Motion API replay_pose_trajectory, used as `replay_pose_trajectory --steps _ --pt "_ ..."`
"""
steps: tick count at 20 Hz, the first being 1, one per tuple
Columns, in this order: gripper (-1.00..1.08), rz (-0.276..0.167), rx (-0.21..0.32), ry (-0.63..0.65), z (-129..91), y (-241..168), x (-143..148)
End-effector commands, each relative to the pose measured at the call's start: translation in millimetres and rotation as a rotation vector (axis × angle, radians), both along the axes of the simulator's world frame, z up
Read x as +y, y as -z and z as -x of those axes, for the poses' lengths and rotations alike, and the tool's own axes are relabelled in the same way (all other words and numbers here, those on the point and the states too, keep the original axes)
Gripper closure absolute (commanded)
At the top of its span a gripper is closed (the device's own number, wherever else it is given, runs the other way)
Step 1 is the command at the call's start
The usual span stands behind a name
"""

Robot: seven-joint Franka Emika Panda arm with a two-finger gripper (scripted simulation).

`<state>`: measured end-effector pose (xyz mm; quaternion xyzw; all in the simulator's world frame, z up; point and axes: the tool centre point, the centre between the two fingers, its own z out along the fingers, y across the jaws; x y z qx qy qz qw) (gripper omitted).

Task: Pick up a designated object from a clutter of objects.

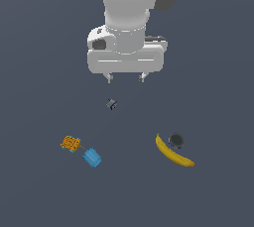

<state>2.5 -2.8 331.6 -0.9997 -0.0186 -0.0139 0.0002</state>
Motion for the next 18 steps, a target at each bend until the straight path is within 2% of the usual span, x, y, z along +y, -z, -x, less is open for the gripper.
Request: replay_pose_trajectory --steps 1,9,18 --pt "-0.92 0.0 0.0 -0.001 0 0 0" --pt "-0.92 -0.001 0.001 -0.04 1 14 -5" --pt "-0.92 -0.004 0.004 -0.157 8 54 -19"
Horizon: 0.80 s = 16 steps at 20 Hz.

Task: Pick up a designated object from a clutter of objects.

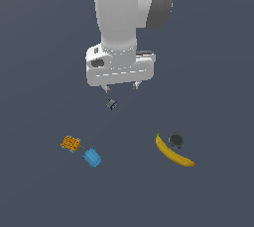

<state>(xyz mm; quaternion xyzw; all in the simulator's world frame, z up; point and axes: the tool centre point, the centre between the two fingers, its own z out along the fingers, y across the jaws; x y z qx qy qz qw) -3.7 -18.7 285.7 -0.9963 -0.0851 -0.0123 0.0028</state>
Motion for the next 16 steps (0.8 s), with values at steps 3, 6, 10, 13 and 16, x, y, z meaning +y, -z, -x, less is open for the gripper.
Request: replay_pose_trajectory --steps 3,6,10,13,16 --pt "-0.92 -0.001 0.002 -0.08 7 28 -10" --pt "-0.92 -0.002 0.002 -0.139 13 47 -17" --pt "-0.92 -0.002 0.003 -0.217 22 73 -26" --pt "-0.92 -0.001 0.004 -0.276 31 91 -33" --pt "-0.92 0.0 0.005 -0.334 40 109 -39"
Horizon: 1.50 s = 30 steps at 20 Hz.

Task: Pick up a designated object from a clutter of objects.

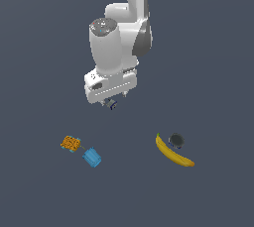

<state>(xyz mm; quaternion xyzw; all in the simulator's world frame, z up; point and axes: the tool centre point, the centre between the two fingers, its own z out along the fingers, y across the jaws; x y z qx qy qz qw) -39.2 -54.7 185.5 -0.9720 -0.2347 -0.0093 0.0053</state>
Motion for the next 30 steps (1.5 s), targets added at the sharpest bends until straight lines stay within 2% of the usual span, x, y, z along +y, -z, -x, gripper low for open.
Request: replay_pose_trajectory --steps 1,20,30 --pt "-0.92 0.001 0.0 -0.05 8 15 -5" --pt "-0.92 0.013 0.008 -0.395 85 105 -38" --pt "-0.92 0.018 0.011 -0.473 106 122 -43"
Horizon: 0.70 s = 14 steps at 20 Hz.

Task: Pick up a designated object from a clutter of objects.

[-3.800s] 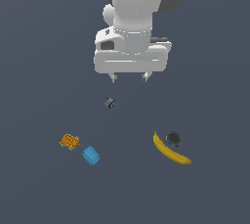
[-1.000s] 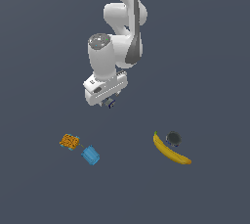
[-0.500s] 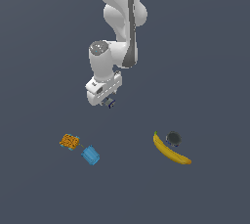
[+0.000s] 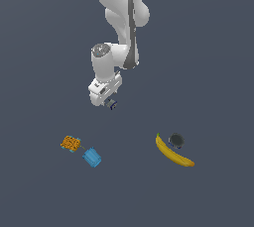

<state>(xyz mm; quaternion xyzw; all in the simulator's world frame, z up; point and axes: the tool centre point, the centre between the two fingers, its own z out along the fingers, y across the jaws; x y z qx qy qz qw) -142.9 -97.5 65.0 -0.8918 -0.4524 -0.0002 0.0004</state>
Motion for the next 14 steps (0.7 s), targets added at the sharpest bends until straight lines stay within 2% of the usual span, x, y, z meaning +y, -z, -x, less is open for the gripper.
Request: replay_pose_trajectory --steps 1,14 --pt "-0.92 0.001 0.0 -0.011 3 2 -1" --pt "-0.92 0.001 0.0 -0.01 3 22 0"
